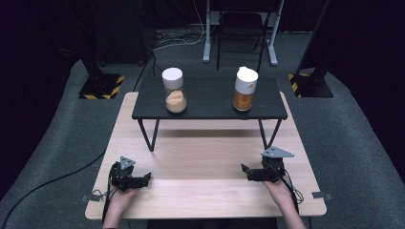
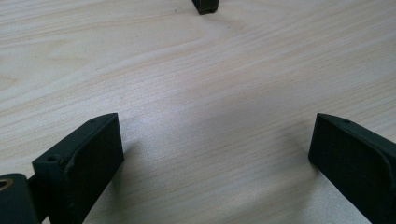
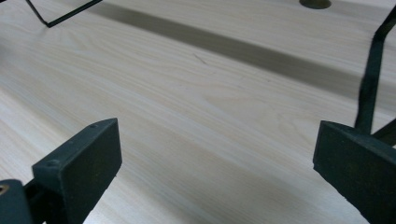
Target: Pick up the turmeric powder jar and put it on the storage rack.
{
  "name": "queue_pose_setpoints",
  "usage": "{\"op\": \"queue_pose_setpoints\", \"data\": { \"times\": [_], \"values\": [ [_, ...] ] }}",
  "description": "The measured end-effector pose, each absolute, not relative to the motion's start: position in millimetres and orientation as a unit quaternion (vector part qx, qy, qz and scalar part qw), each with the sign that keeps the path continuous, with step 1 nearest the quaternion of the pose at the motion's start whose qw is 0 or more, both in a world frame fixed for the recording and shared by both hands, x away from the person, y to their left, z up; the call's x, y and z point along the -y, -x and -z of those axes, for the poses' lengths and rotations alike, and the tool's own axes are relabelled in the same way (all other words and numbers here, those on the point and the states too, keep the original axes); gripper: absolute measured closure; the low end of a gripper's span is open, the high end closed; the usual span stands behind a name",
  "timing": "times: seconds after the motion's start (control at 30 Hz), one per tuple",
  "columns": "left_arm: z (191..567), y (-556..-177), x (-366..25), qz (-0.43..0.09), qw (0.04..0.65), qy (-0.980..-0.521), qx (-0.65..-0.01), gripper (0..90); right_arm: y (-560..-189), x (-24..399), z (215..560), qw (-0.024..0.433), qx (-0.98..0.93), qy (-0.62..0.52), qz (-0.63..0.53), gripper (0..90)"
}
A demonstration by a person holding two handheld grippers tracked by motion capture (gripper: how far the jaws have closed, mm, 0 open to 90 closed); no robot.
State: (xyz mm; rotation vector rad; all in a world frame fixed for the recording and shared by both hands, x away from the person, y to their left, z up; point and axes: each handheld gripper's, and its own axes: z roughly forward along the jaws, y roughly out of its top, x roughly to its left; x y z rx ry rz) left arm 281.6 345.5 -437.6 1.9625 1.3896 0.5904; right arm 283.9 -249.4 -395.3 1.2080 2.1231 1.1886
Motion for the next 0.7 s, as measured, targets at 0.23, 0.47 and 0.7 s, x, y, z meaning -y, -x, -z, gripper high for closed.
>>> {"op": "queue_pose_setpoints", "data": {
  "times": [0.23, 0.47, 0.7],
  "values": [
    [437.6, -281.7, -345.5, -0.225, 0.326, -0.749, -0.53, 2.6, -283.9, 243.3, 403.3, 0.197, -0.771, -0.431, -0.425, 0.1],
    [437.6, -281.7, -345.5, -0.225, 0.327, -0.749, -0.53, 2.6, -285.0, 235.5, 414.4, 0.185, -0.781, -0.431, -0.413, 0.1],
    [437.6, -281.7, -345.5, -0.225, 0.327, -0.749, -0.53, 2.6, -288.2, 231.0, 422.8, 0.176, -0.79, -0.427, -0.404, 0.1]
  ]
}}
